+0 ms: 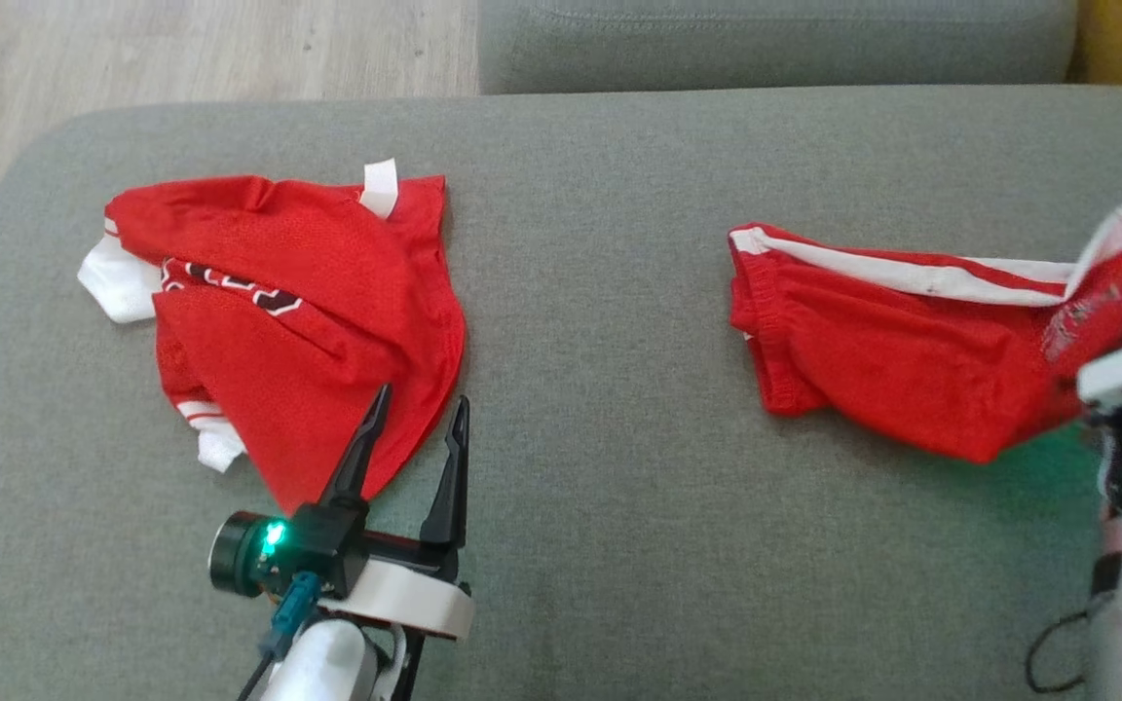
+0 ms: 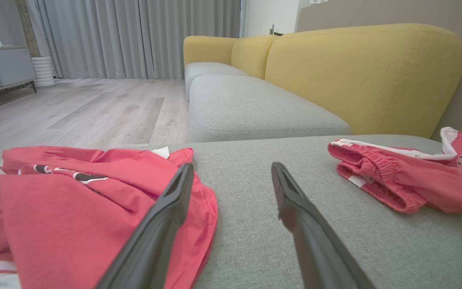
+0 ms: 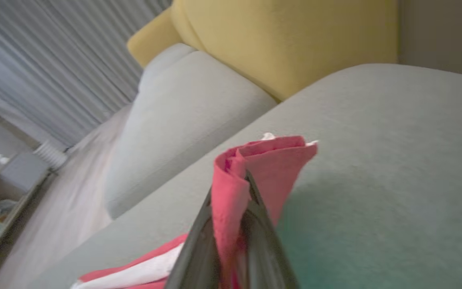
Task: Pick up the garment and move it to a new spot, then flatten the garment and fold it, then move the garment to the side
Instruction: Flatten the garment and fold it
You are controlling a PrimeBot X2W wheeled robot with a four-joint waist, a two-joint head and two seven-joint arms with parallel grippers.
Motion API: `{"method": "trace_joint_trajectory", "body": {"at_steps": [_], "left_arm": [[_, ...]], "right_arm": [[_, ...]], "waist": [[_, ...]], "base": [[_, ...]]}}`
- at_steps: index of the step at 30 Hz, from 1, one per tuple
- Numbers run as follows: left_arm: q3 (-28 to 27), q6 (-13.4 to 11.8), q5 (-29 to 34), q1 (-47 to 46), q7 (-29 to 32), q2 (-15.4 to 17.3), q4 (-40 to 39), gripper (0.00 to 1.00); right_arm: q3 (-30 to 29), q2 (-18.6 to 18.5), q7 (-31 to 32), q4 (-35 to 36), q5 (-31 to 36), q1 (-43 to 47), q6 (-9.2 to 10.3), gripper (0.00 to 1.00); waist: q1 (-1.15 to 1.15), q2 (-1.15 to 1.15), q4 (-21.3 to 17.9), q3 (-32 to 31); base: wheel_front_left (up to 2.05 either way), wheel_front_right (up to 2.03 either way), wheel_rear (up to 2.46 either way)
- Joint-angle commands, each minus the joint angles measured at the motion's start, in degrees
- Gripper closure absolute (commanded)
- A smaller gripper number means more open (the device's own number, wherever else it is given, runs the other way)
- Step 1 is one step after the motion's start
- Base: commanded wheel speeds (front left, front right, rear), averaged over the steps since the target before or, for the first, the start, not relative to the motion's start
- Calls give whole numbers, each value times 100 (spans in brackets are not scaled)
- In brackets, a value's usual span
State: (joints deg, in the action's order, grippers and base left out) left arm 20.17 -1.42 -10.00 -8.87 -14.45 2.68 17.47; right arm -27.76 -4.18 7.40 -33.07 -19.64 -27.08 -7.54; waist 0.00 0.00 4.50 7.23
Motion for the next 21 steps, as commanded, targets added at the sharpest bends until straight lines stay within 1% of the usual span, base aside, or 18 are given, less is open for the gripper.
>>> {"method": "trace_joint_trajectory", "body": {"at_steps": [1,5,11,16,21], "left_arm": [[-209,18,45,-54,-55,20,-138,0],[-169,24,50,-49,-55,20,-106,0],[-125,11,48,13,-55,20,-75,0],[-100,3,45,71,-55,20,-28,0],[-83,-13,45,150,-55,20,-12,0]], "right_arm": [[483,14,-66,381,-287,-36,5,100],[1355,41,-45,772,-981,112,5,100],[2551,49,-100,1092,-1642,207,5,100],[3499,-24,-165,971,-2003,189,5,100],[4434,-336,-150,591,-2132,242,5,100]], "waist": [[0,0,5,-47],[0,0,80,-125],[0,0,300,-224],[0,0,533,-313],[0,0,718,-386]], "base": [[0,0,0],[0,0,0],[0,0,0],[0,0,0],[0,0,0]]}}
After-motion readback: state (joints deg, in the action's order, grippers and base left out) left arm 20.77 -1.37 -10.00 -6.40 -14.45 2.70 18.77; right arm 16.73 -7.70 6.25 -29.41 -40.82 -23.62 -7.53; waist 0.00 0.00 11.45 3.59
